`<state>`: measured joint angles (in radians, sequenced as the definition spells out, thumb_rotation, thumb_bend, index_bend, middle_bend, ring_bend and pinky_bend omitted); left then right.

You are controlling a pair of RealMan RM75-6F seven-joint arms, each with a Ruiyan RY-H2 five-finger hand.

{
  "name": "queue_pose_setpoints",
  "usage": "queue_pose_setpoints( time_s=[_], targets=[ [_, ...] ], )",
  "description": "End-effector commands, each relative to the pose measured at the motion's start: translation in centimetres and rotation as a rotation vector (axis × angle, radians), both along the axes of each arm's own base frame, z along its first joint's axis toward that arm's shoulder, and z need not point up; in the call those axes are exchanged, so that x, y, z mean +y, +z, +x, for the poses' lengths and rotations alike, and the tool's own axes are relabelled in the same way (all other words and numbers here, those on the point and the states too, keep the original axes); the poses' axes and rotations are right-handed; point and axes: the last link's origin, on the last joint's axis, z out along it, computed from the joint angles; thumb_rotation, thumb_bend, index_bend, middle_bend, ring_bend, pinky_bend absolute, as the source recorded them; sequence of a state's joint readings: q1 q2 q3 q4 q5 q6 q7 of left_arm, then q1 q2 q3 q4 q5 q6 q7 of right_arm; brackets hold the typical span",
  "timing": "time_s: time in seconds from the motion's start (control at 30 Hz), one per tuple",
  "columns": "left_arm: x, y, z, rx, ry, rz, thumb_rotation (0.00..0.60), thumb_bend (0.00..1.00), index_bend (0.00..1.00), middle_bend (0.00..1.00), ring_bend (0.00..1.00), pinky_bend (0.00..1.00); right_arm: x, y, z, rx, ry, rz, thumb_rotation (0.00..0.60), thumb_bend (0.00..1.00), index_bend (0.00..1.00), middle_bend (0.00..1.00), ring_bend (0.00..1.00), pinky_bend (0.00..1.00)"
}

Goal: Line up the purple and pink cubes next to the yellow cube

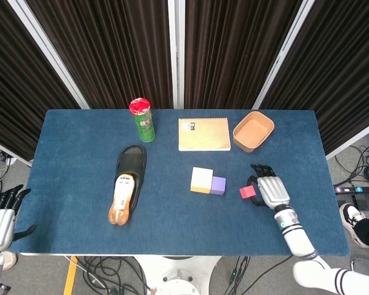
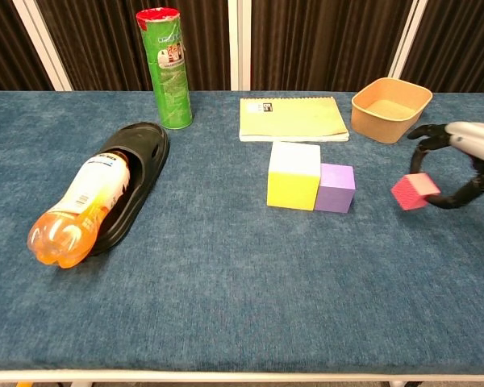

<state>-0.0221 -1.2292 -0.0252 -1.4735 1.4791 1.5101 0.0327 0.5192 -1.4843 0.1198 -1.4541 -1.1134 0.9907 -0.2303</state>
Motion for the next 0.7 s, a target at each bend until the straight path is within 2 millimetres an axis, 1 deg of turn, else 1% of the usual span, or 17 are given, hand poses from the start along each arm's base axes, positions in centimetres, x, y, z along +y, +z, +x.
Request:
queue_pose_setpoints(
  time_s=[0.03,0.27,0.57,0.7],
  targets=[
    [0.0,0.0,-0.1,-0.001,0.002,-0.002,0.6,0.03,0.22,0.22,0.15,0.16,-1.1,-1.5,1.3,-0.014,-0.021,-0.006,0.6,0.21,0.55,0.06,0.0,0.0],
    [0.0,-0.2,-0.3,-0.003,0.007,-0.006,0.6,0.03,0.22,0.22,0.15,0.16,-1.7,-2.8,2.3,-0.008,-0.036,-0.01,0.6,0.21,0.5,0.05,0.0,0.0],
    [0.1,-0.3,-0.5,-0.006,0.01,-0.01,0.6,0.03,0.22,0.22,0.15,0.16,-1.6,-3.5,2.7,-0.013,-0.051,0.0,0.6,0.2,0.42,0.03,0.0,0.0],
    [0.1,-0.3,-0.6,-0.007,0.009,-0.009,0.6,0.03,0.22,0.22,0.15,0.16,-1.6,-3.8,2.8,-0.013,-0.05,0.008,0.6,0.17,0.31,0.02,0.0,0.0]
  ],
)
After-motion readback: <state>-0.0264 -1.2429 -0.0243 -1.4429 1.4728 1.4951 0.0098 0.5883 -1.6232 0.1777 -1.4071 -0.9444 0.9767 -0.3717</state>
